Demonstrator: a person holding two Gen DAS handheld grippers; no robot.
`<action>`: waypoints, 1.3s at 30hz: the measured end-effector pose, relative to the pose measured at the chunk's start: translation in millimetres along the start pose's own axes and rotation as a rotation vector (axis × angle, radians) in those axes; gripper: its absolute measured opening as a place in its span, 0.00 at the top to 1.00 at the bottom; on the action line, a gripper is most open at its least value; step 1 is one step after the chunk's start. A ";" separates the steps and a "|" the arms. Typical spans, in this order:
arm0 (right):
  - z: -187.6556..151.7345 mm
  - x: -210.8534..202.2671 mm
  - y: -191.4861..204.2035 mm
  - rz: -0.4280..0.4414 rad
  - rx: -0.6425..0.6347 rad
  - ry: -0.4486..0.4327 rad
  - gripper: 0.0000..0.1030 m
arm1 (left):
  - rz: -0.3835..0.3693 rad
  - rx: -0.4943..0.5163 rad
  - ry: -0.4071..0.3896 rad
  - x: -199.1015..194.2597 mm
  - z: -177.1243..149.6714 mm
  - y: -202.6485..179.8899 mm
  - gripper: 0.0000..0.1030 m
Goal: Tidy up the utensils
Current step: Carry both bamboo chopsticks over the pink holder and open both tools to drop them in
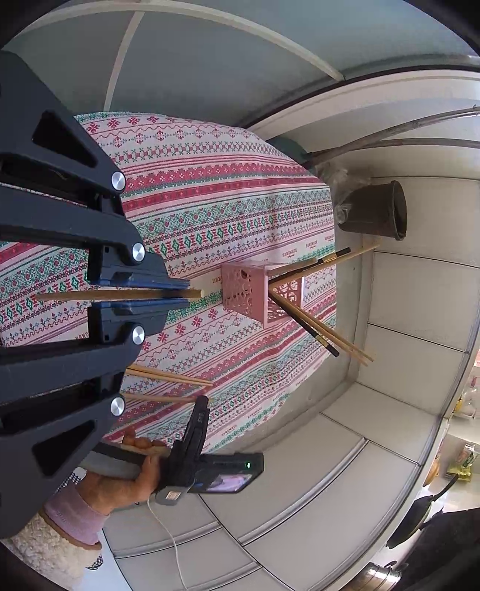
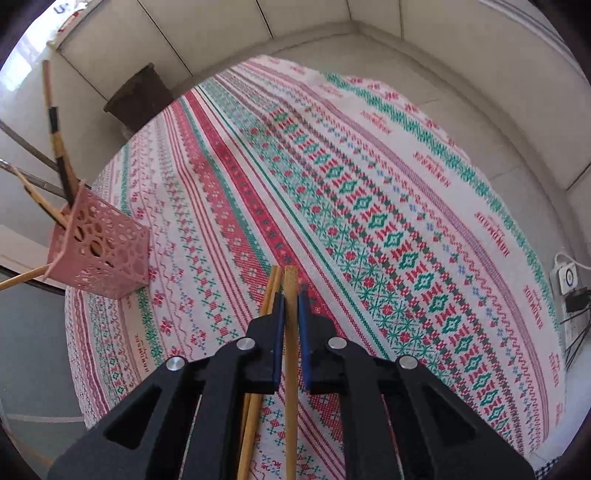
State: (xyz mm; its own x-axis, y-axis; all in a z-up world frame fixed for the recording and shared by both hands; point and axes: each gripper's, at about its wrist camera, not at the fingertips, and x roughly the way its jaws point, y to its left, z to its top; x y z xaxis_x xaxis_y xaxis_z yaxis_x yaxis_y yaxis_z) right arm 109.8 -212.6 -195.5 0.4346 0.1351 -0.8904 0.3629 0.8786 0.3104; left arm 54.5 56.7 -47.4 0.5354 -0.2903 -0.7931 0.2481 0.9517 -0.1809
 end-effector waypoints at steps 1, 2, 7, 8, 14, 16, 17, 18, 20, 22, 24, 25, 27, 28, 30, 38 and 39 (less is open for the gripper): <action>-0.2 -14.6 2.3 0.023 -0.012 -0.033 0.93 | -0.003 -0.001 -0.013 -3.0 0.5 -0.1 0.96; -0.9 -28.4 4.0 0.041 -0.022 -0.064 0.93 | -0.006 -0.004 -0.023 -5.5 0.9 -0.4 0.96; -5.0 -93.8 9.5 0.136 -0.057 -0.191 0.93 | -0.031 -0.014 -0.087 -24.3 4.1 -4.0 0.96; -6.2 -106.9 8.7 0.157 -0.057 -0.212 0.93 | -0.030 -0.012 -0.103 -28.6 4.7 -5.8 0.96; 1.2 -170.0 10.9 0.227 -0.061 -0.354 0.92 | -0.036 -0.026 -0.181 -49.6 16.2 -13.3 0.96; 9.0 -189.0 11.5 0.252 -0.052 -0.397 0.92 | -0.042 -0.037 -0.206 -55.6 26.3 -15.1 0.96; 14.2 -197.9 10.6 0.266 -0.049 -0.414 0.92 | -0.048 -0.040 -0.220 -59.0 33.7 -17.5 0.96; 17.2 -205.7 10.3 0.274 -0.045 -0.429 0.92 | -0.052 -0.039 -0.231 -61.8 39.6 -20.1 0.96; 26.5 -219.5 9.6 0.293 -0.033 -0.460 0.92 | -0.055 -0.032 -0.261 -68.7 53.1 -26.4 0.96; 37.3 -231.5 10.2 0.313 -0.028 -0.482 0.92 | -0.053 -0.023 -0.296 -75.6 68.3 -34.1 0.96; 45.6 -242.2 9.5 0.332 -0.020 -0.505 0.92 | -0.043 -0.012 -0.323 -79.5 83.4 -40.0 0.96; 49.8 -247.7 9.3 0.341 -0.018 -0.519 0.92 | -0.035 -0.006 -0.334 -80.6 91.7 -42.9 0.96; 56.6 -255.8 9.2 0.354 -0.013 -0.542 0.92 | -0.019 -0.005 -0.352 -81.5 105.0 -46.2 0.96; 59.4 -259.2 8.8 0.360 -0.011 -0.550 0.92 | -0.011 -0.007 -0.362 -81.6 110.7 -46.9 0.96; 65.4 -263.7 8.7 0.374 -0.006 -0.564 0.92 | 0.016 -0.010 -0.384 -79.5 122.4 -48.3 0.96; 83.7 -256.6 10.3 0.378 0.001 -0.562 0.92 | 0.094 -0.047 -0.379 -49.0 153.5 -37.6 0.95; 84.8 -254.7 11.2 0.377 0.000 -0.561 0.92 | 0.098 -0.051 -0.364 -43.8 155.1 -35.4 0.95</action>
State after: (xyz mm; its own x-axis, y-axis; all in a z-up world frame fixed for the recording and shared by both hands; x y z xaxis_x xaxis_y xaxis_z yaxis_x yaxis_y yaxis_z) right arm 73.1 -276.0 63.0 0.8937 0.1741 -0.4135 0.1026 0.8179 0.5662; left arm 147.5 20.2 84.0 0.8088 -0.2052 -0.5511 0.1459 0.9779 -0.1500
